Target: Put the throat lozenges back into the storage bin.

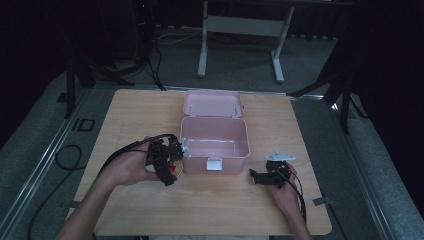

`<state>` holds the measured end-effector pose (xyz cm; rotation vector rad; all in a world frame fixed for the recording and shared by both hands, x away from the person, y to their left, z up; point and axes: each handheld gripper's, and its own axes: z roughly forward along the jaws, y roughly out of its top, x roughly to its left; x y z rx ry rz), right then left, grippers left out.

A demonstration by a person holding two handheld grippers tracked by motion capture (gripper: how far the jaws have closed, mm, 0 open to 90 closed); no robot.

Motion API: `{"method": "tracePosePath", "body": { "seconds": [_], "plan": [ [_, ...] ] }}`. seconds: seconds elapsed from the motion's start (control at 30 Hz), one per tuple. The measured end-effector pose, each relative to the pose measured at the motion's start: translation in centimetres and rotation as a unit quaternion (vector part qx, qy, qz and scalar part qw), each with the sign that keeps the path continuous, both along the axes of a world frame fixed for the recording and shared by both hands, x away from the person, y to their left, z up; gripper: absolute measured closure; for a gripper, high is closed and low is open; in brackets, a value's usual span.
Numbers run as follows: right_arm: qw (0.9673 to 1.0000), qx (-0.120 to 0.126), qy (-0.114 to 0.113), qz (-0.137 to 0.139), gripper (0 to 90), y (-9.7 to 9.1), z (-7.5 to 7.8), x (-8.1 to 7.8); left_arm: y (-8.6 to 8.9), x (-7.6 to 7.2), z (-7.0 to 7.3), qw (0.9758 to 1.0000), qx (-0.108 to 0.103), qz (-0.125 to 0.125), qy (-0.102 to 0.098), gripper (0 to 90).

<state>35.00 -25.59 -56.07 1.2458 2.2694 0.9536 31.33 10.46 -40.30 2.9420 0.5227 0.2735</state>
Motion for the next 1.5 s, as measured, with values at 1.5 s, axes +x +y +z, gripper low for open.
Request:
{"method": "tracePosePath", "body": {
  "seconds": [1.5],
  "plan": [
    [1.0000,0.000,0.000,0.000,12.0,0.0,0.0,0.0,-2.0,3.5,4.2,0.9999,0.009,-0.008,-0.008,20.9]
  ]
}}
